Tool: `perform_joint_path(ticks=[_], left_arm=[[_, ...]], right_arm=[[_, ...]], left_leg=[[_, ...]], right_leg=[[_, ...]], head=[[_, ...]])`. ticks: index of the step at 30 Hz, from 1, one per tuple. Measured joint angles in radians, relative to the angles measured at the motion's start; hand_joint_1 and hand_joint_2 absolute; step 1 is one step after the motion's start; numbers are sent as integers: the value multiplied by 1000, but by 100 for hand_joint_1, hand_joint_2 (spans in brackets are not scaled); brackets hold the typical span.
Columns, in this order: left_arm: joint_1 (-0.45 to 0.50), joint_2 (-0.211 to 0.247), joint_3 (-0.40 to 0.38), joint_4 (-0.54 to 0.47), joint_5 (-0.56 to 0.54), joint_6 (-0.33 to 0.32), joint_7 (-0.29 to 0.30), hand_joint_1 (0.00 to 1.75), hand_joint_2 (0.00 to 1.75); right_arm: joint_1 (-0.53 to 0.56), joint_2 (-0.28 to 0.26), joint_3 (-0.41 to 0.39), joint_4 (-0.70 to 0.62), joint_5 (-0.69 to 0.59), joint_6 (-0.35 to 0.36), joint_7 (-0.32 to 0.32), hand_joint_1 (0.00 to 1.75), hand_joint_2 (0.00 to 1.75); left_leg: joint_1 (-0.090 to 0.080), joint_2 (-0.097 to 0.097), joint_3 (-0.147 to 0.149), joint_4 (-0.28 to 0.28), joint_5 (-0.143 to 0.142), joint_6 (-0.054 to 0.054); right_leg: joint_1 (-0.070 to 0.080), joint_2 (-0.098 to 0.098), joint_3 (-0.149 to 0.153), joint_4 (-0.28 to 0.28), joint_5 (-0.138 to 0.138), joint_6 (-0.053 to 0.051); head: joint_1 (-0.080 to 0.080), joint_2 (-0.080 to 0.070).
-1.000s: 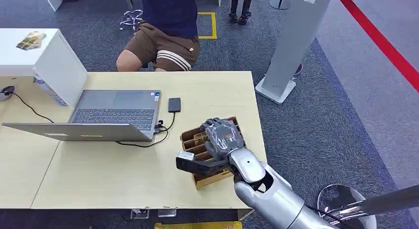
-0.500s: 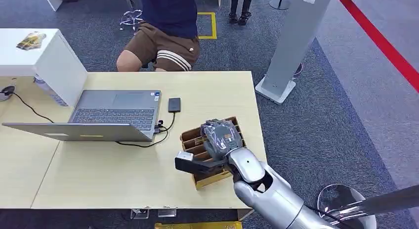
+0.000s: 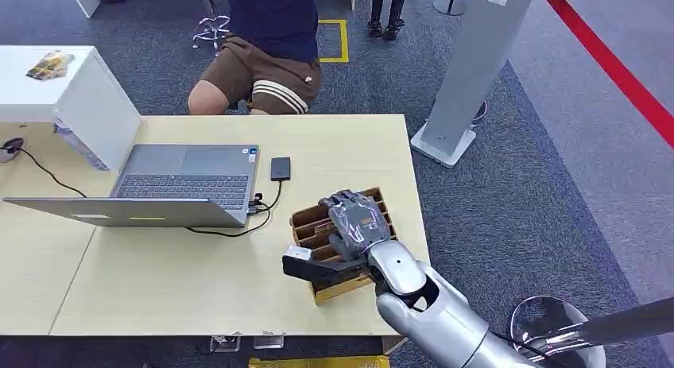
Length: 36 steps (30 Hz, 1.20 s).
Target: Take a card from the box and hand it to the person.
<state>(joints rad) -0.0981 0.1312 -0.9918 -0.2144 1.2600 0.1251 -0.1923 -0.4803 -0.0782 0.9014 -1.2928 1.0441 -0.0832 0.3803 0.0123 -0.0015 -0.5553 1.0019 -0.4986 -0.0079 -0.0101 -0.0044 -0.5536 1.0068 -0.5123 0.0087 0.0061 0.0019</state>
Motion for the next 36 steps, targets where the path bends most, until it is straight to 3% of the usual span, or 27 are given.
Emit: perform_joint_path(ticks=[8, 15, 16, 24, 36], left_arm=[[0, 0, 0, 0, 0, 0, 0, 0, 0], [0, 0, 0, 0, 0, 0, 0, 0, 0], [0, 0, 0, 0, 0, 0, 0, 0, 175], [0, 1, 0, 0, -22, 1, -50, 0, 175], [0, 3, 0, 0, -19, 5, -53, 0, 175]], right_arm=[[0, 0, 0, 0, 0, 0, 2, 145, 175], [0, 0, -1, 0, -1, -1, 2, 164, 175], [0, 0, -1, 0, -1, -1, 0, 164, 175], [0, -1, -1, 0, -12, -6, -1, 168, 175], [0, -6, -9, -13, -94, -9, -27, 168, 175]], left_leg=[[0, 0, 0, 0, 0, 0], [0, 0, 0, 0, 0, 0], [0, 0, 0, 0, 0, 0], [0, 0, 1, 0, 0, 0], [0, 0, 1, 0, 0, 0]], right_leg=[[0, 0, 0, 0, 0, 0], [0, 0, 0, 0, 0, 0], [0, 0, 0, 0, 0, 0], [0, 0, 1, 0, 0, 0], [0, 0, 0, 0, 0, 0]], head=[[0, 0], [0, 0], [0, 0], [0, 0], [0, 0]])
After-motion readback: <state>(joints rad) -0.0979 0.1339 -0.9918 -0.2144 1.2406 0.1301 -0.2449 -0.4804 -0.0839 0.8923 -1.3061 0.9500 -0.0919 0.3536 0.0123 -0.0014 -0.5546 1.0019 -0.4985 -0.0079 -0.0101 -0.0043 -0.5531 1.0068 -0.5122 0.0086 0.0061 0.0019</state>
